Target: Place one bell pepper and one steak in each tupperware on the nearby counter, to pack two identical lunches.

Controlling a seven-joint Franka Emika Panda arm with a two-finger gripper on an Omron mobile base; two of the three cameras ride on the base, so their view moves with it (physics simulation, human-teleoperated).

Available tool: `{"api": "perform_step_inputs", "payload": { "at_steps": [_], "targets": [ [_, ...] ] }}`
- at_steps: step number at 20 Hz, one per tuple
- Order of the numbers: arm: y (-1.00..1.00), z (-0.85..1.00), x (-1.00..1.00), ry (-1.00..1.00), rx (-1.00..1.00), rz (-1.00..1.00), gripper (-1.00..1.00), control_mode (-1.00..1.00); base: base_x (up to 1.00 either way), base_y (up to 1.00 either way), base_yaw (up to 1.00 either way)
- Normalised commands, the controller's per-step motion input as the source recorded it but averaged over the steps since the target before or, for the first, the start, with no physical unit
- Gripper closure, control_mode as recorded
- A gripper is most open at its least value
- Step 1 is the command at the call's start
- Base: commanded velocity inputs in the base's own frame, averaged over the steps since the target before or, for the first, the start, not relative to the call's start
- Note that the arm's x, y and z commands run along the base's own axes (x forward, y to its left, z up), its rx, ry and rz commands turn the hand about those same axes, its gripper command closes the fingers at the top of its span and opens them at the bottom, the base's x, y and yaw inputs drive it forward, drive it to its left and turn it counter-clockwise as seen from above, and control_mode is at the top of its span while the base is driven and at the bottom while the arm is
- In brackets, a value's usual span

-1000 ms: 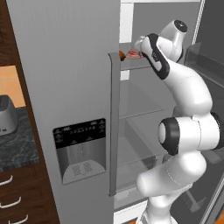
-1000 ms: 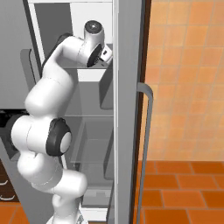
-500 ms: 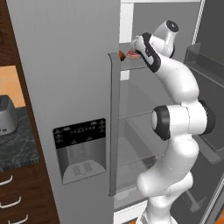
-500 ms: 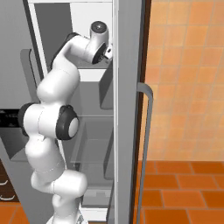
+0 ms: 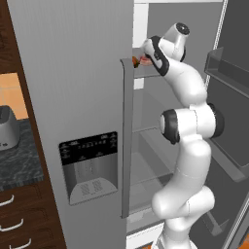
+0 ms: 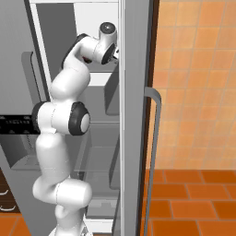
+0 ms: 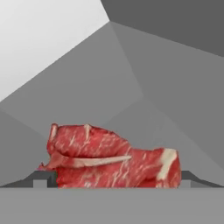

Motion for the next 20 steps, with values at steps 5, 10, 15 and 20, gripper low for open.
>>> {"api": "perform_step_inputs", "payload": {
  "at_steps": [5, 10, 15, 20],
  "targets": [
    [0.04, -0.13, 0.23, 0.00, -0.05, 0.00, 1.00, -1.00, 0.00, 0.00, 0.00],
    [0.01, -0.08, 0.04, 0.01, -0.02, 0.01, 1.00, -1.00, 0.00, 0.00, 0.00],
    [0.00, -0.04, -0.20, -0.17, -0.02, -0.07, 1.00, -1.00, 0.00, 0.00, 0.00],
    [0.00, -0.01, -0.25, -0.20, -0.01, -0.25, 1.00, -1.00, 0.00, 0.00, 0.00]
  ]
}}
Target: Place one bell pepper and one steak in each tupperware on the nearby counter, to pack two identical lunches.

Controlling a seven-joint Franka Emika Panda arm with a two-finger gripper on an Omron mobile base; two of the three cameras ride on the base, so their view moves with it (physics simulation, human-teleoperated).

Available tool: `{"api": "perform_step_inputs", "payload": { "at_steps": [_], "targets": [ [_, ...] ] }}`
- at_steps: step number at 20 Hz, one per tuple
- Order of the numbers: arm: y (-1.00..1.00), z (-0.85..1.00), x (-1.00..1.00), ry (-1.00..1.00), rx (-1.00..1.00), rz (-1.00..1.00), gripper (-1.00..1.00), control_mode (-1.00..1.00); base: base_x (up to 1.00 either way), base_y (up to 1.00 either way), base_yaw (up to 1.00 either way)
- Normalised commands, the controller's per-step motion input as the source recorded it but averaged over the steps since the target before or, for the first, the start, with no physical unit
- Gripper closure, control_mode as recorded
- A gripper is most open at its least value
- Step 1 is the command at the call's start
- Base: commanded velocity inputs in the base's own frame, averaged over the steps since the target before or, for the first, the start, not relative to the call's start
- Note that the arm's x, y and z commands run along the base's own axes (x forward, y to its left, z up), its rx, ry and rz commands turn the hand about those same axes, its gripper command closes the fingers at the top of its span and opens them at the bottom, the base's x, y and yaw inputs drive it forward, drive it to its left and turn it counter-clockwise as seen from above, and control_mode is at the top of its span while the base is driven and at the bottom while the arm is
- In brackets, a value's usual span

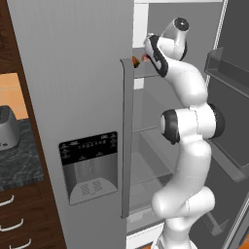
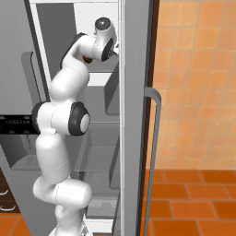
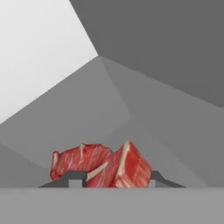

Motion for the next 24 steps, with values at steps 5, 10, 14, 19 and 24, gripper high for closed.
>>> {"api": "perform_step_inputs", "payload": {
  "at_steps": [5, 10, 14, 19, 24],
  "targets": [
    [0.06, 0.08, -0.78, -0.14, 0.09, -0.23, 1.00, -1.00, 0.00, 0.00, 0.00],
    [0.00, 0.18, -1.00, 0.00, 0.20, -0.13, 1.00, -1.00, 0.00, 0.00, 0.00],
    [-0.04, 0.21, -1.00, 0.00, 0.21, -0.06, 1.00, -1.00, 0.00, 0.00, 0.00],
    [-0.05, 0.03, -1.00, 0.00, 0.14, 0.00, 1.00, -1.00, 0.00, 0.00, 0.00],
    [0.05, -0.13, -1.00, 0.05, 0.00, 0.00, 1.00, -1.00, 0.00, 0.00, 0.00]
  ]
}}
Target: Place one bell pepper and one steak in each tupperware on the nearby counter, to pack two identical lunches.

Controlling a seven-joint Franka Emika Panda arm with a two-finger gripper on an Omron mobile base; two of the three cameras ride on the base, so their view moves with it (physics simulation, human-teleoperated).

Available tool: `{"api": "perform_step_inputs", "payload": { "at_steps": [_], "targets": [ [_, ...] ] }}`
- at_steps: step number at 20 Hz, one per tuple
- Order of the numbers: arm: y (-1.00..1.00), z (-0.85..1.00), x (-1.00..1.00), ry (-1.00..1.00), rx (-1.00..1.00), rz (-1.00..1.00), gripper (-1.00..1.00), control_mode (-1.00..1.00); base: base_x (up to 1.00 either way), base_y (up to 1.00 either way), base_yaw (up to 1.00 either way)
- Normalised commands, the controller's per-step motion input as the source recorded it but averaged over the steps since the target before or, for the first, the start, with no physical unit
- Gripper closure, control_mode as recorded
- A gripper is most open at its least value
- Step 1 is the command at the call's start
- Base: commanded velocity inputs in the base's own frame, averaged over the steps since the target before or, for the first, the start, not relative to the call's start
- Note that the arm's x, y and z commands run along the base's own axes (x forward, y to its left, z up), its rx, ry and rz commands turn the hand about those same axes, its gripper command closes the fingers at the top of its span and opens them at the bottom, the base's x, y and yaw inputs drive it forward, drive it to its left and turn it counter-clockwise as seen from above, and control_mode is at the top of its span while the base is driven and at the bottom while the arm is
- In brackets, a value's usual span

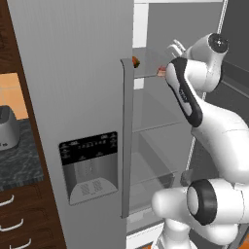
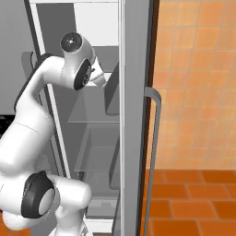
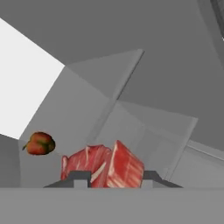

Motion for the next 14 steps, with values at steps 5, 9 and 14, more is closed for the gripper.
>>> {"api": "perform_step_inputs", "payload": {
  "at_steps": [5, 9, 14],
  "targets": [
    [0.01, -0.23, -1.00, 0.00, 0.00, 0.00, 1.00, -1.00, 0.00, 0.00, 0.00],
    [0.00, -0.32, -1.00, 0.00, 0.00, 0.00, 1.00, -1.00, 0.00, 0.00, 0.00],
    [0.01, -0.22, -0.60, 0.00, 0.00, 0.02, 1.00, 1.00, -0.40, 0.05, 0.04]
  ]
}}
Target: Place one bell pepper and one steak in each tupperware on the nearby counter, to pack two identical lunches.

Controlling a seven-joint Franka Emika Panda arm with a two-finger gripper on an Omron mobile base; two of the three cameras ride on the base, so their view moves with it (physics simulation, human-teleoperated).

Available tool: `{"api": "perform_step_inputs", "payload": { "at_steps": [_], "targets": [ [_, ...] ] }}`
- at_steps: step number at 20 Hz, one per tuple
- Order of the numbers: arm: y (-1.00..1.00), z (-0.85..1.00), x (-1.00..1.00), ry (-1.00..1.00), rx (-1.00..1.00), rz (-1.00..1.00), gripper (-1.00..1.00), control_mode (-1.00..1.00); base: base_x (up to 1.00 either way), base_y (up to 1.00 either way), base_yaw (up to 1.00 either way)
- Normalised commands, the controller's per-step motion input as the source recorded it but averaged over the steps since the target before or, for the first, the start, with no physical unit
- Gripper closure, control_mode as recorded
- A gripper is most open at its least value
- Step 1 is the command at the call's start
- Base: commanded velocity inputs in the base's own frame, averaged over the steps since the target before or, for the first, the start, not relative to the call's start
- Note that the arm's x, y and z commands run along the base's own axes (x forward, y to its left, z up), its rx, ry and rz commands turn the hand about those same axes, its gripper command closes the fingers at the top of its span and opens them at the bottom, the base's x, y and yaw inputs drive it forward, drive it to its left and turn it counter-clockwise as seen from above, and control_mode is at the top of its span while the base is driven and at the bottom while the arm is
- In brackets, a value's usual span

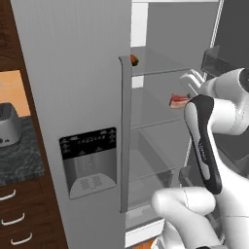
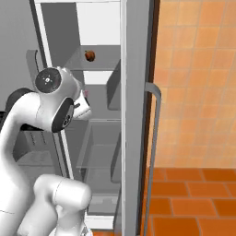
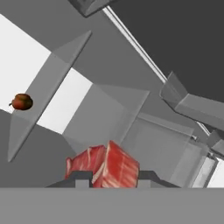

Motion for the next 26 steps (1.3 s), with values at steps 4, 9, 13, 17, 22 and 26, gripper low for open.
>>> {"api": "perform_step_inputs", "payload": {
  "at_steps": [4, 9, 13, 17, 22, 26],
  "targets": [
    [0.00, 0.00, 0.00, 0.00, 0.00, 0.00, 1.00, 1.00, -1.00, 0.69, 0.18],
    [0.00, 0.00, 0.00, 0.00, 0.00, 0.00, 1.00, 1.00, -0.60, 1.00, 0.39],
    [0.00, 0.00, 0.00, 0.00, 0.00, 0.00, 1.00, 1.00, -0.16, 1.00, 0.57],
    [0.00, 0.00, 0.00, 0.00, 0.00, 0.00, 1.00, 1.00, 0.07, 1.00, 0.55],
    [0.00, 0.00, 0.00, 0.00, 0.00, 0.00, 1.00, 1.00, 0.61, 1.00, 0.43],
    [0.00, 0.00, 0.00, 0.00, 0.00, 0.00, 1.00, 1.00, 1.00, 1.00, 0.20]
  ]
}}
